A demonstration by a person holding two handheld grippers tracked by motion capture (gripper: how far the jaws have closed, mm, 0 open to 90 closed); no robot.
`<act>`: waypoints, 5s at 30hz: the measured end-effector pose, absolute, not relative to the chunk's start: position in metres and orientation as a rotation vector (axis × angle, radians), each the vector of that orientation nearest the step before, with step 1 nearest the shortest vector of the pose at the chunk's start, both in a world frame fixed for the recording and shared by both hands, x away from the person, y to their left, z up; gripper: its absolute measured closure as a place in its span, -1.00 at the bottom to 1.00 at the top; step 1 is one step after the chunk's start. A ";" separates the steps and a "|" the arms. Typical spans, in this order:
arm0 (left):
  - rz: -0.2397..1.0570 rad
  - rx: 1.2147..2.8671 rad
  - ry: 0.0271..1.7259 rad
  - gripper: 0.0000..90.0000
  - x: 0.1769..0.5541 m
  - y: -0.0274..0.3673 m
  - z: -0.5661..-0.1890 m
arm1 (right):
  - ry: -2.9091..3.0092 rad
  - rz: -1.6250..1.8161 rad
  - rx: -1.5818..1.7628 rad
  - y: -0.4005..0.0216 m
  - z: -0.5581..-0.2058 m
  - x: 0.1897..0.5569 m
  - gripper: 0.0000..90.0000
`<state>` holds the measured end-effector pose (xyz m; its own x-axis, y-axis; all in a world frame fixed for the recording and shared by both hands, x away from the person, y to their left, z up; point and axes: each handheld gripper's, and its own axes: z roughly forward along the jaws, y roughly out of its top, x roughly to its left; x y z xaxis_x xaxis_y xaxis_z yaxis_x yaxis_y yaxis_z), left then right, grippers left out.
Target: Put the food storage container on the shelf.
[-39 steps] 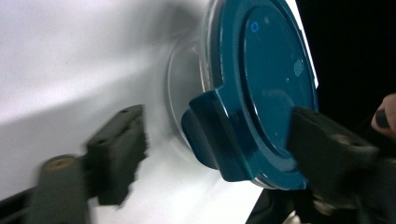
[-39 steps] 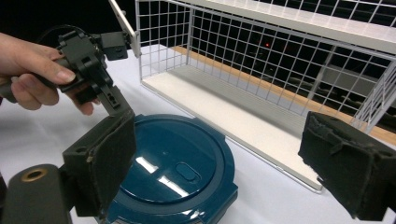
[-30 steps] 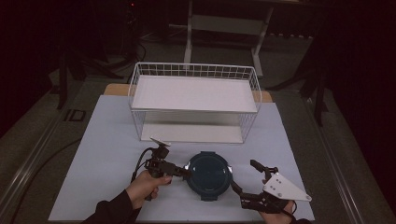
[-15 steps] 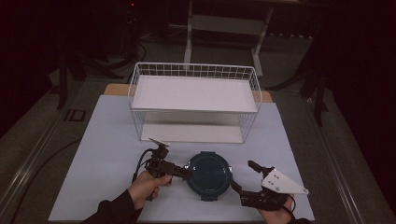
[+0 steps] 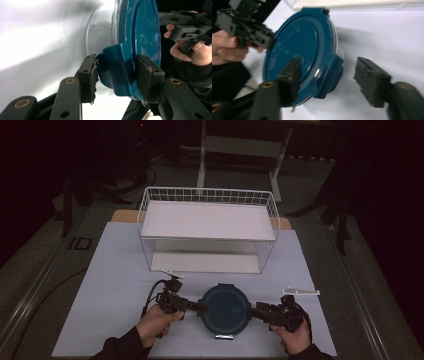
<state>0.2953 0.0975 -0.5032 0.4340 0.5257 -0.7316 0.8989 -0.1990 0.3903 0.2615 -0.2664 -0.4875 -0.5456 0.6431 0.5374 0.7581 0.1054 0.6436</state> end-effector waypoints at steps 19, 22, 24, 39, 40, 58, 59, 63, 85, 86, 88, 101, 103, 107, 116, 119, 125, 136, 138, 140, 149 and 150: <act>-0.501 1.869 1.156 0.24 0.280 0.099 -0.501 | -2.001 -1.313 -1.379 -0.267 -0.507 0.267 0.21; -0.483 1.867 1.163 0.22 0.277 0.098 -0.501 | -1.970 -1.319 -1.391 -0.266 -0.508 0.266 0.22; -0.486 1.870 1.159 0.22 0.277 0.099 -0.502 | -1.995 -1.312 -1.390 -0.264 -0.505 0.265 0.22; -0.370 1.839 1.178 0.24 0.271 0.105 -0.485 | -2.036 -1.398 -1.355 -0.257 -0.499 0.263 0.25; -0.363 1.845 1.171 0.24 0.271 0.106 -0.484 | -2.037 -1.406 -1.346 -0.256 -0.498 0.264 0.25; -0.208 1.757 1.116 0.24 0.301 0.127 -0.460 | -2.187 -1.539 -1.266 -0.233 -0.460 0.309 0.25; -0.208 1.757 1.116 0.24 0.301 0.127 -0.460 | -2.187 -1.539 -1.266 -0.233 -0.460 0.309 0.25; -0.180 1.757 1.111 0.24 0.309 0.131 -0.460 | -2.205 -1.546 -1.249 -0.228 -0.457 0.321 0.25; -0.116 1.735 1.128 0.22 0.367 0.134 -0.489 | -2.222 -1.549 -1.287 -0.220 -0.486 0.385 0.24; -0.120 1.726 1.126 0.22 0.369 0.134 -0.492 | -2.229 -1.552 -1.291 -0.219 -0.486 0.386 0.24; -0.106 1.712 1.113 0.22 0.375 0.135 -0.497 | -2.253 -1.556 -1.296 -0.219 -0.486 0.390 0.24; -0.060 1.719 1.096 0.21 0.388 0.136 -0.502 | -2.224 -1.608 -1.297 -0.218 -0.500 0.402 0.24; -0.090 1.701 1.115 0.21 0.387 0.134 -0.501 | -2.221 -1.608 -1.295 -0.219 -0.500 0.403 0.24; -0.020 1.744 1.098 0.21 0.390 0.138 -0.503 | -2.184 -1.580 -1.313 -0.219 -0.504 0.404 0.23; -0.060 1.693 1.135 0.14 0.388 0.132 -0.506 | -2.218 -1.593 -1.343 -0.217 -0.505 0.405 0.16; -0.042 1.699 1.122 0.08 0.391 0.135 -0.510 | -2.210 -1.611 -1.354 -0.218 -0.506 0.406 0.12; 0.008 1.698 1.118 -0.09 0.393 0.136 -0.512 | -2.238 -1.642 -1.372 -0.217 -0.505 0.406 0.03; 0.112 1.693 1.121 -0.17 0.394 0.130 -0.507 | -2.260 -1.665 -1.429 -0.213 -0.502 0.410 0.03; 0.111 1.691 1.126 -0.17 0.394 0.130 -0.507 | -2.260 -1.670 -1.429 -0.212 -0.502 0.410 0.03; 0.109 1.677 1.145 -0.21 0.393 0.130 -0.507 | -2.272 -1.673 -1.430 -0.212 -0.502 0.409 0.02; 0.120 1.698 1.010 -0.67 0.379 0.132 -0.502 | -2.307 -1.698 -1.434 -0.213 -0.493 0.397 -0.05; 0.127 1.700 0.998 -0.70 0.378 0.132 -0.501 | -2.319 -1.699 -1.432 -0.214 -0.492 0.396 -0.05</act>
<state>0.3777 0.1323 -0.5014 0.6385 0.6650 -0.3873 0.5468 -0.0379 0.8364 0.3956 -0.2137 -0.4916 -0.6002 0.6803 0.4207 0.6061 0.0436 0.7942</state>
